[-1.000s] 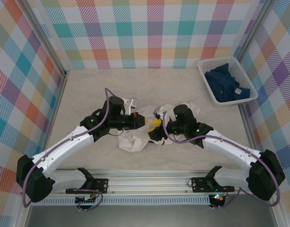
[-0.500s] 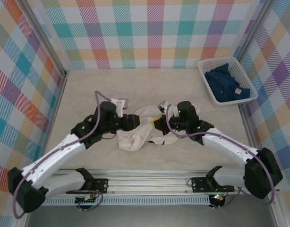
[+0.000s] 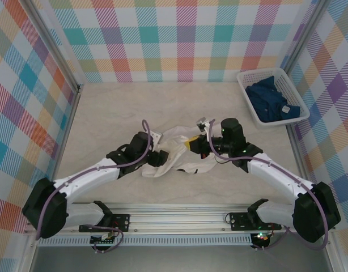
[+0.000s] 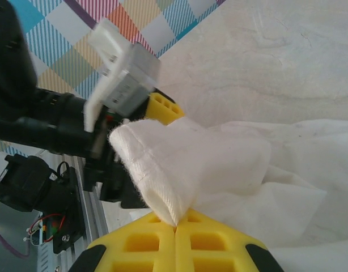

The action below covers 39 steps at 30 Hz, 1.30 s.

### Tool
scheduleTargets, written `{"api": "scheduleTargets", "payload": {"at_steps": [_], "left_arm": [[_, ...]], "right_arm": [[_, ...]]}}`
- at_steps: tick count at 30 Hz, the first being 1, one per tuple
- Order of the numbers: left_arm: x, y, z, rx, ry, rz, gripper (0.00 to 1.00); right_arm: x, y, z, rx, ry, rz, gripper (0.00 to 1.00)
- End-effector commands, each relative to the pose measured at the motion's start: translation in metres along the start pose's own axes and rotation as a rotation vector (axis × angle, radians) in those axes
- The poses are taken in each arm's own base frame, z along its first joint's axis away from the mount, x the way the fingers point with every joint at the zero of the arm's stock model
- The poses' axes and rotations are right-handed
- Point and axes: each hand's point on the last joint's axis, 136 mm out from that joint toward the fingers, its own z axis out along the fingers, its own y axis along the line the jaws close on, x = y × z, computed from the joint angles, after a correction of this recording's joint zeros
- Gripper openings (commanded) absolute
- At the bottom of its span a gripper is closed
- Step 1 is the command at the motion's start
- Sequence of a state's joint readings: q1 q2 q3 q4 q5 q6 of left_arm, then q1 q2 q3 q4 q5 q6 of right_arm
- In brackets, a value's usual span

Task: Fold the inside-out t-shirt

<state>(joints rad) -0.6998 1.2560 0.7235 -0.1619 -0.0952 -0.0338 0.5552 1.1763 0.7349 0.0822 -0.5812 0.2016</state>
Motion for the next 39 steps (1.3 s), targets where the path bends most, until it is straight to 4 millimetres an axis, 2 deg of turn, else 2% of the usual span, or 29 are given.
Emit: {"api": "scheduleTargets", "payload": {"at_steps": [1, 3, 6, 9, 10, 11, 12, 15, 16, 19, 21, 22, 24, 27, 29, 31, 34, 36, 39], "left_arm": [[-0.035, 0.002, 0.006, -0.023, -0.093, 0.1, 0.75], [-0.039, -0.001, 0.014, 0.008, -0.102, 0.105, 0.73], [-0.051, -0.01, 0.026, 0.083, -0.116, 0.105, 0.6], [-0.064, -0.028, 0.028, 0.18, -0.138, 0.109, 0.35], [-0.066, -0.034, 0.025, 0.217, -0.136, 0.108, 0.23], [-0.066, -0.04, 0.021, 0.248, -0.123, 0.103, 0.09], [-0.062, -0.042, 0.017, 0.268, -0.099, 0.089, 0.03], [-0.031, -0.042, -0.004, 0.284, 0.032, -0.057, 0.0], [-0.013, -0.044, -0.012, 0.296, 0.082, -0.11, 0.0], [0.042, -0.054, -0.036, 0.324, 0.217, -0.233, 0.0], [0.068, -0.067, -0.046, 0.377, 0.291, -0.291, 0.0], [0.072, -0.073, -0.048, 0.402, 0.311, -0.305, 0.05], [0.073, -0.076, -0.05, 0.407, 0.333, -0.33, 0.35], [0.061, -0.063, -0.054, 0.336, 0.294, -0.312, 0.52], [0.043, -0.036, -0.054, 0.243, 0.222, -0.355, 0.63], [0.024, 0.004, -0.049, 0.128, 0.142, -0.488, 0.72], [0.009, 0.05, -0.03, 0.067, 0.085, -0.692, 0.75], [0.012, 0.075, -0.01, -0.032, 0.105, -0.736, 0.76], [0.013, 0.086, 0.021, -0.031, 0.165, -0.77, 0.77]], "right_arm": [[-0.003, 0.012, -0.007, -0.039, -0.006, -0.032, 0.0], [-0.002, 0.013, -0.009, -0.038, -0.004, -0.038, 0.0], [0.001, 0.013, -0.01, -0.033, 0.007, -0.042, 0.0], [0.004, 0.011, -0.014, -0.011, 0.018, -0.038, 0.0], [0.007, 0.01, -0.016, 0.006, 0.026, -0.03, 0.0], [0.01, 0.009, -0.019, 0.023, 0.035, -0.02, 0.0], [0.012, 0.007, -0.021, 0.049, 0.043, -0.006, 0.0], [0.024, -0.001, -0.032, 0.144, 0.081, 0.063, 0.0], [0.033, -0.006, -0.034, 0.189, 0.104, 0.1, 0.0], [0.068, -0.018, -0.035, 0.292, 0.204, 0.183, 0.07], [0.094, -0.025, -0.033, 0.348, 0.279, 0.218, 0.17], [0.101, -0.027, -0.031, 0.36, 0.305, 0.226, 0.22], [0.101, -0.029, -0.027, 0.372, 0.322, 0.211, 0.32], [0.071, -0.032, -0.027, 0.402, 0.26, 0.117, 0.42], [0.043, -0.04, -0.021, 0.431, 0.209, 0.051, 0.47], [0.027, -0.059, -0.009, 0.475, 0.215, 0.049, 0.49], [0.019, -0.099, 0.015, 0.551, 0.282, 0.075, 0.51], [0.016, -0.126, 0.028, 0.586, 0.319, 0.108, 0.53], [0.019, -0.154, 0.047, 0.618, 0.397, 0.126, 0.65]]}}
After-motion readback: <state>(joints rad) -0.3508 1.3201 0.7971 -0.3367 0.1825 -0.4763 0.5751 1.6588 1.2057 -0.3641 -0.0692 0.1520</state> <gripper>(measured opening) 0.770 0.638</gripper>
